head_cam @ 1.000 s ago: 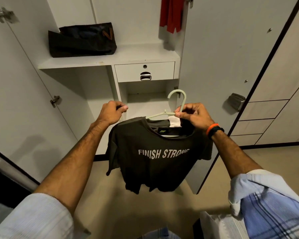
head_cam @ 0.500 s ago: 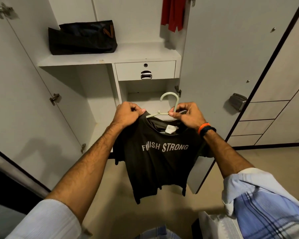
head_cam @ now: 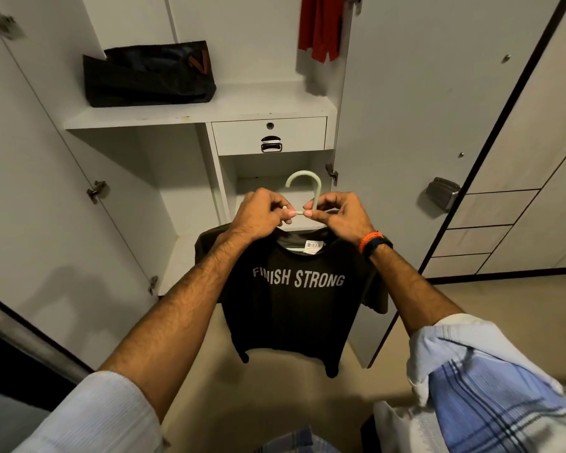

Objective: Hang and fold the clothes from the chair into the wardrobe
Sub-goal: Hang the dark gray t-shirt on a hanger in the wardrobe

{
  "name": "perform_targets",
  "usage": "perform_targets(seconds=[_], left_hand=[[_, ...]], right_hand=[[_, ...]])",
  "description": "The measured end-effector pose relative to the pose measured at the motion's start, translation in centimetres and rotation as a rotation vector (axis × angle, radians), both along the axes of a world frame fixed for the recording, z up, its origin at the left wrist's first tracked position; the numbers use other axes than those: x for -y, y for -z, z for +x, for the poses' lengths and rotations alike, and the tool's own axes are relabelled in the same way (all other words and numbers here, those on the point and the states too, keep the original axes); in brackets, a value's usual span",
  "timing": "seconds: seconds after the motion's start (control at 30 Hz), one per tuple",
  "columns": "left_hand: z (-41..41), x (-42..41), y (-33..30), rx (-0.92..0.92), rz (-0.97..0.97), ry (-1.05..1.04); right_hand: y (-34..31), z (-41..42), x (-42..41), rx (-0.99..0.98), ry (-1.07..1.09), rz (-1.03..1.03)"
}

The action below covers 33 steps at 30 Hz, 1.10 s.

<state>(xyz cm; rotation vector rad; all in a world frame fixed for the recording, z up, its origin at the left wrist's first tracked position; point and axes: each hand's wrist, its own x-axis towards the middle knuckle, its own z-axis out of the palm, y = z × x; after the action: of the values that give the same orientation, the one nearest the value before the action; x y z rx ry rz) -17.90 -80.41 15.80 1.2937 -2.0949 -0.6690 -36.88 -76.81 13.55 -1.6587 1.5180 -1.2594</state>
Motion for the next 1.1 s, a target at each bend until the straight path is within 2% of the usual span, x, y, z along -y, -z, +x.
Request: perform_targets(seconds=[0.17,0.43,0.6,0.73,0.87,1.1], left_hand=[[0.6,0.4,0.5,-0.053,-0.047,-0.145],[1.9,1.3,0.7,-0.074,-0.013,-0.209],[2.3,1.4,1.2,-0.049,-0.018,-0.216],[2.3,1.4,1.2,-0.067,-0.024,-0.238],[2.1,1.6,1.4,-0.105,-0.004,-0.231],[1.0,1.1,1.3,-0.115,0.002,-0.171]], right_hand=[[0.0,-2.0,-0.5,-0.066,0.011,0.050],[0.9,-3.8,-0.4,-0.198,0.085,0.099],[0.9,-3.2,0.2,-0.197,0.110,0.086],[0.5,-2.7,0.7,-0.121,0.165,-0.034],[0.4,-2.5,1.1,-0.207,0.077,0.037],[0.0,-1.2,1.6,-0.270,-0.029,0.024]])
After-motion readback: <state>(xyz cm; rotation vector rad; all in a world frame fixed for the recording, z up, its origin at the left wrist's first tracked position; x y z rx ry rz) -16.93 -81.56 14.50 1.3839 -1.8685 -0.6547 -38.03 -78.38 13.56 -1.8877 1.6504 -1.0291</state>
